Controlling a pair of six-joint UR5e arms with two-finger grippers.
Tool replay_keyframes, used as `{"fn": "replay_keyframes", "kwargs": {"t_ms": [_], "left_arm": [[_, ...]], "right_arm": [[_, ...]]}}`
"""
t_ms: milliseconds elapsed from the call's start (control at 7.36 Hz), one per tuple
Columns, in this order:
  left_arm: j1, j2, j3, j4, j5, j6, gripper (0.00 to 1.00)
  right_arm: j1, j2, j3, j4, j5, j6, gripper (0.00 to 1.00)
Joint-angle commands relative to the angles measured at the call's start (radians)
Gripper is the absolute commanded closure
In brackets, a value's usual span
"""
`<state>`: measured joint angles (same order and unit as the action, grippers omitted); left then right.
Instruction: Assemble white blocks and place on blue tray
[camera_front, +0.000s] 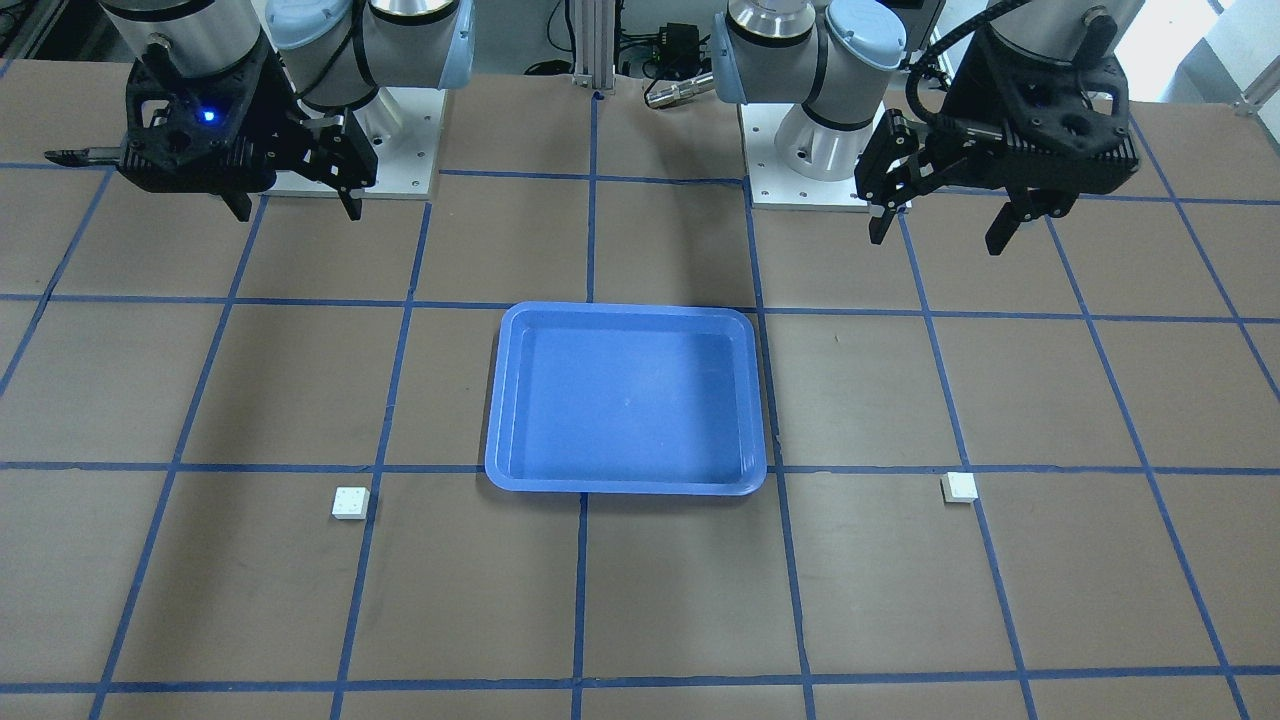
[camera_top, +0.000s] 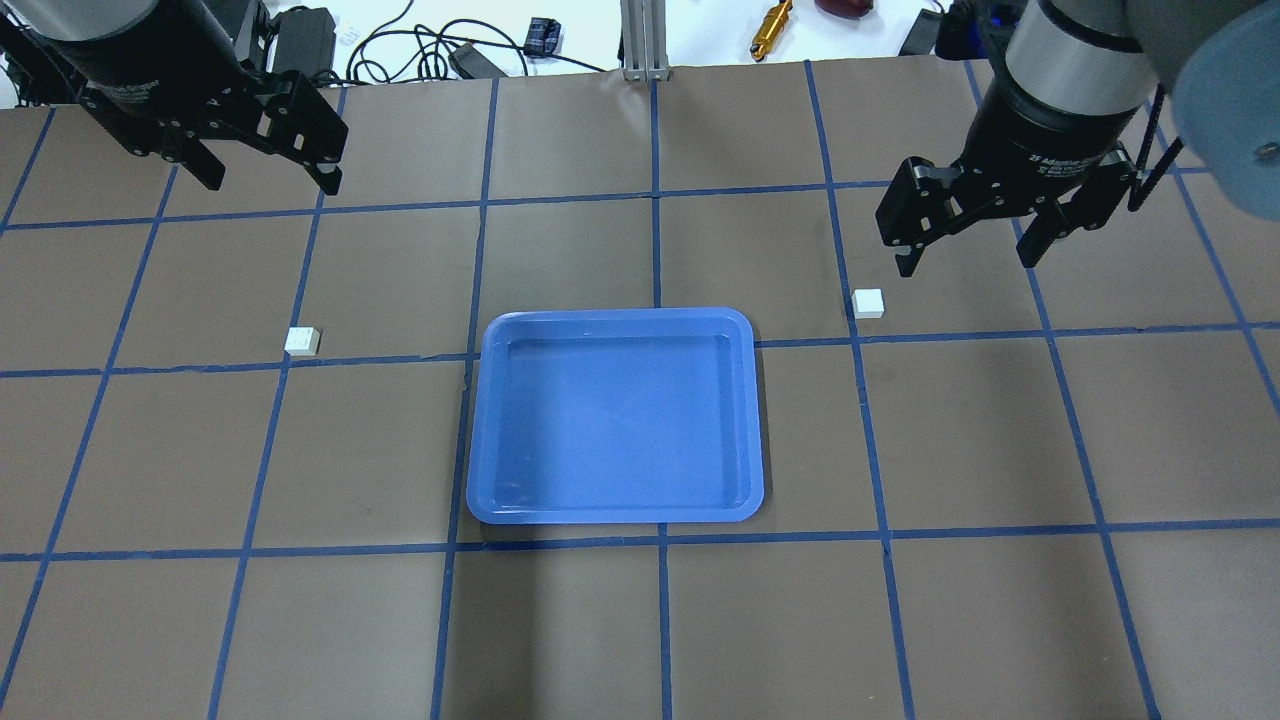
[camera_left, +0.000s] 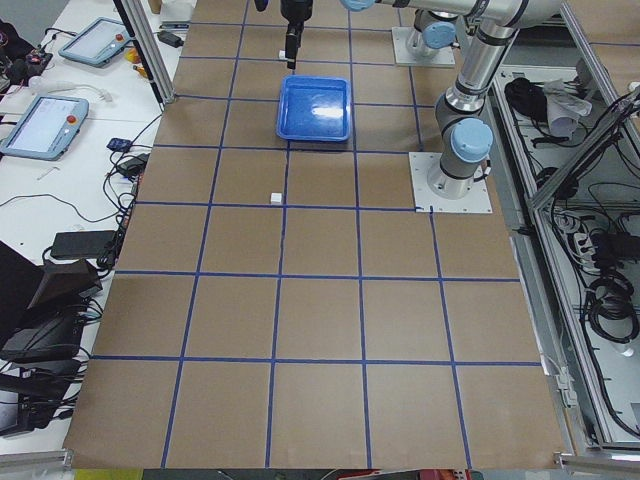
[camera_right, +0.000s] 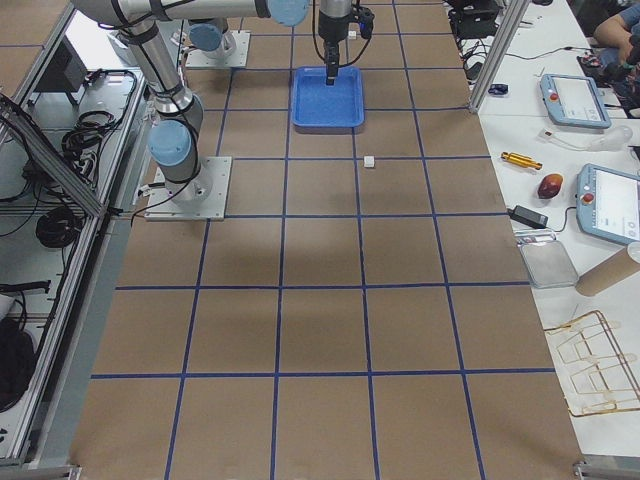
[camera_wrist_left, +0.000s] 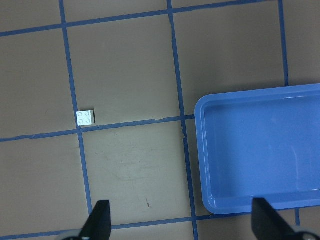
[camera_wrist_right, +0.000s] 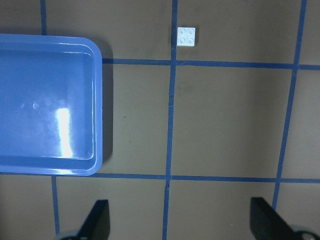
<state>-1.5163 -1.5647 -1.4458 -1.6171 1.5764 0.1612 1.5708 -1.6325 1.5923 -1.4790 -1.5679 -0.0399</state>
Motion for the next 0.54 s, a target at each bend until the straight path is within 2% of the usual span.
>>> {"fn": "replay_keyframes", "kwargs": {"t_ms": [0,407], "left_arm": [[-0.001,0.000,-0.001,0.000,-0.001,0.000,0.00],[0.001,0.002,-0.001,0.000,-0.001,0.000,0.00]], "right_arm": [[0.000,0.000,0.000,0.000,-0.001,0.000,0.00],[0.000,0.002,0.003,0.005,-0.004,0.002,0.00]]}}
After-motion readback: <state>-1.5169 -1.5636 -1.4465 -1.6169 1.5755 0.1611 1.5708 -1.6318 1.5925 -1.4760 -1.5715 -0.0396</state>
